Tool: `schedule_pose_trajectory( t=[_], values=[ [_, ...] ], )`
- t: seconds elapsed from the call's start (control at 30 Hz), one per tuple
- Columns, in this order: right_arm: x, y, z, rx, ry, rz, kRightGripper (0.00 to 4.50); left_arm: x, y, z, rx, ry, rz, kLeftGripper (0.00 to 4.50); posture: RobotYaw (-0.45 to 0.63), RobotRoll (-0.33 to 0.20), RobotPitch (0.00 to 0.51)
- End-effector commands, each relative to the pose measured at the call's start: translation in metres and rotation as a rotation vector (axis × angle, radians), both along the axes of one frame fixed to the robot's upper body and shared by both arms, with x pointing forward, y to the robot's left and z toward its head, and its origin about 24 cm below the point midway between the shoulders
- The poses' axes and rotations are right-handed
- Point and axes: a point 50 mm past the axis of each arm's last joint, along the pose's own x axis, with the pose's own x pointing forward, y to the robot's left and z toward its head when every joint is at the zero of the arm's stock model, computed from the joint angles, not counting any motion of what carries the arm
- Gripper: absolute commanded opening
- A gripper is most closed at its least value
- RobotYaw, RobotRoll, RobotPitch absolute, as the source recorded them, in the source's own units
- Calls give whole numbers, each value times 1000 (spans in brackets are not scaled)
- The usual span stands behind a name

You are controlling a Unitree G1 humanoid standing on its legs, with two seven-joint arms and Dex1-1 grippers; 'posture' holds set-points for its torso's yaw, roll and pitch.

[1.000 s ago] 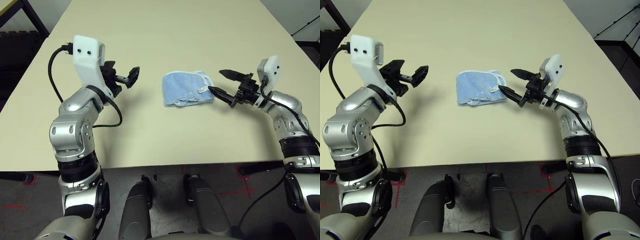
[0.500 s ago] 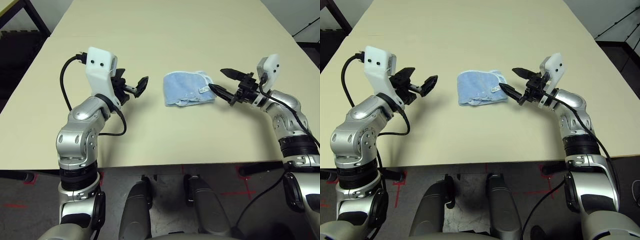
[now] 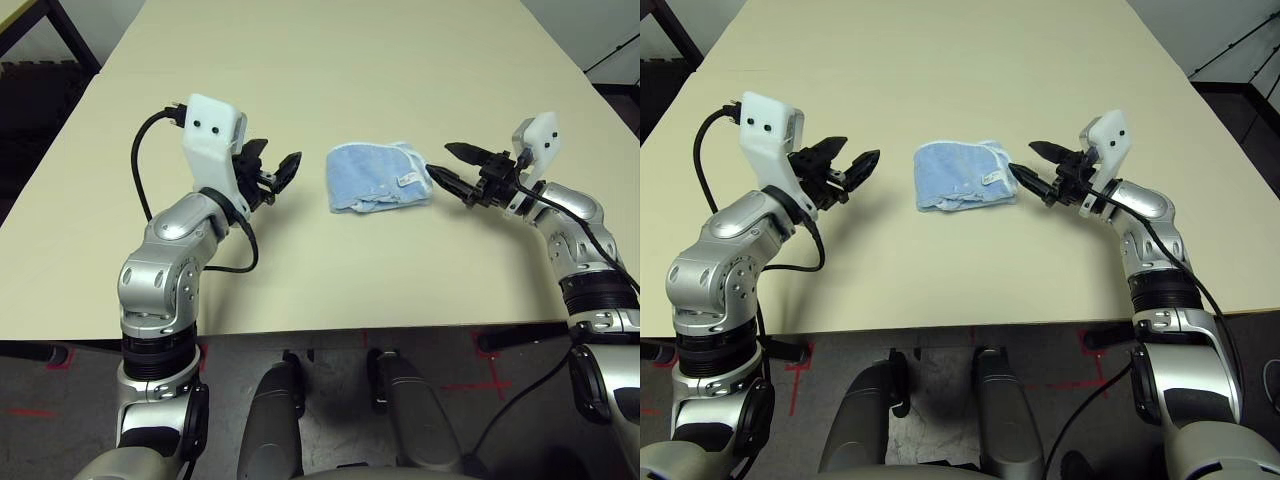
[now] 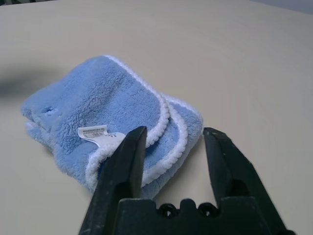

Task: Fold the towel and set it aside.

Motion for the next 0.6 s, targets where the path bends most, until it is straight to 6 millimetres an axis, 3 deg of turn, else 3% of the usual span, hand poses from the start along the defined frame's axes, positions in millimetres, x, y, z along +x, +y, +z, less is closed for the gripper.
schedule_pose_trajectory(
  t=[0.03,0.1,0.6],
  values=[
    [0,-9,-2,-23,2,-46,4050,1,-2,0,10,-2,-11,3891,-154,0,203],
    [0,-11,-4,-36,5,-66,4500,1,-3,-1,13,0,-13,4460,-154,0,203],
    [8,-24,-26,-201,61,-221,4500,1,-3,-4,31,6,-13,4460,-159,0,205]
  ],
)
